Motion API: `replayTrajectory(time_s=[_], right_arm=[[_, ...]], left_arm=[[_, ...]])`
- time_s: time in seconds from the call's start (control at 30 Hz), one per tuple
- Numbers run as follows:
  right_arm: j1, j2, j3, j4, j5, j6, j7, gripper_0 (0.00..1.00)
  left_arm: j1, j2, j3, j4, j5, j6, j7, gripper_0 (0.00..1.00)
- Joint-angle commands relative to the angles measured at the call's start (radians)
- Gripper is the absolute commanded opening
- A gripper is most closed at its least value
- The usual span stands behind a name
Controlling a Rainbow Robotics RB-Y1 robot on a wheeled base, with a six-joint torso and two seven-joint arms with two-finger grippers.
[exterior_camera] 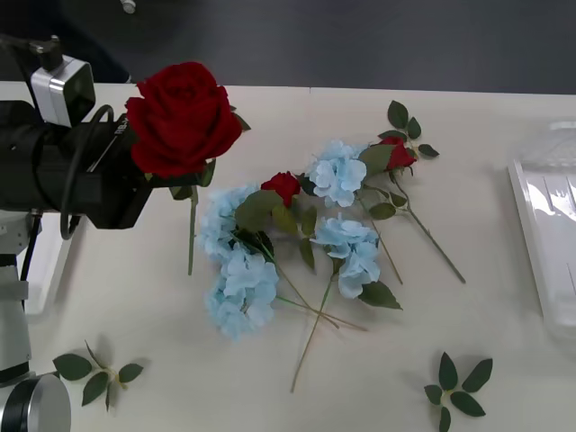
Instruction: Put the red flowers into the right box and the blue flowers into the left box
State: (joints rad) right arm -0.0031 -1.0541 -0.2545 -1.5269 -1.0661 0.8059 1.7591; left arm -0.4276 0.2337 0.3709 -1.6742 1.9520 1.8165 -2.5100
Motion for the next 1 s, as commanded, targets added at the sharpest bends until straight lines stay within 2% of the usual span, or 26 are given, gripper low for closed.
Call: replayTrajectory(time_s=[0.03, 0.1, 0.13, 0.17, 0.43, 0.63, 0.77, 1.0], right_arm=[[-0.003, -0.027, -0.02, -0.022, 0.001, -0.004, 0.03, 0.09], [-0.009, -0.027, -0.015, -0.022, 0.001, -0.005, 0.03, 0.57], [-0.011, -0.026, -0.014, -0.022, 0.0, -0.004, 0.031, 0.92], [-0.009, -0.027, -0.011, -0.024, 0.0, -0.005, 0.03, 1.0], [-0.009, -0.026, -0.002, -0.035, 0.008, -0.002, 0.025, 1.0], [-0.009, -0.026, 0.006, -0.073, -0.028, 0.042, 0.011, 1.0], [-0.009, -0.026, -0.065, -0.137, -0.107, 0.18, -0.056, 1.0], [-0.011, -0.026, -0.19, -0.239, -0.298, 0.397, -0.024, 1.0]], left_arm=[[-0.043, 0.016, -0.015, -0.01, -0.016, -0.008, -0.061, 0.0], [-0.043, 0.004, -0.021, -0.012, -0.015, 0.003, -0.061, 0.0], [-0.043, -0.007, -0.021, -0.01, -0.015, 0.011, -0.061, 0.0], [-0.043, -0.027, -0.02, -0.01, -0.021, 0.015, -0.063, 0.0], [-0.054, -0.097, -0.02, -0.01, -0.064, 0.014, -0.102, 0.0], [-0.1, -0.131, -0.061, -0.001, -0.128, -0.02, -0.096, 0.0], [-0.128, -0.172, -0.078, 0.004, -0.165, -0.034, -0.09, 0.0], [-0.129, -0.206, -0.083, 0.004, -0.194, -0.034, -0.087, 0.0]])
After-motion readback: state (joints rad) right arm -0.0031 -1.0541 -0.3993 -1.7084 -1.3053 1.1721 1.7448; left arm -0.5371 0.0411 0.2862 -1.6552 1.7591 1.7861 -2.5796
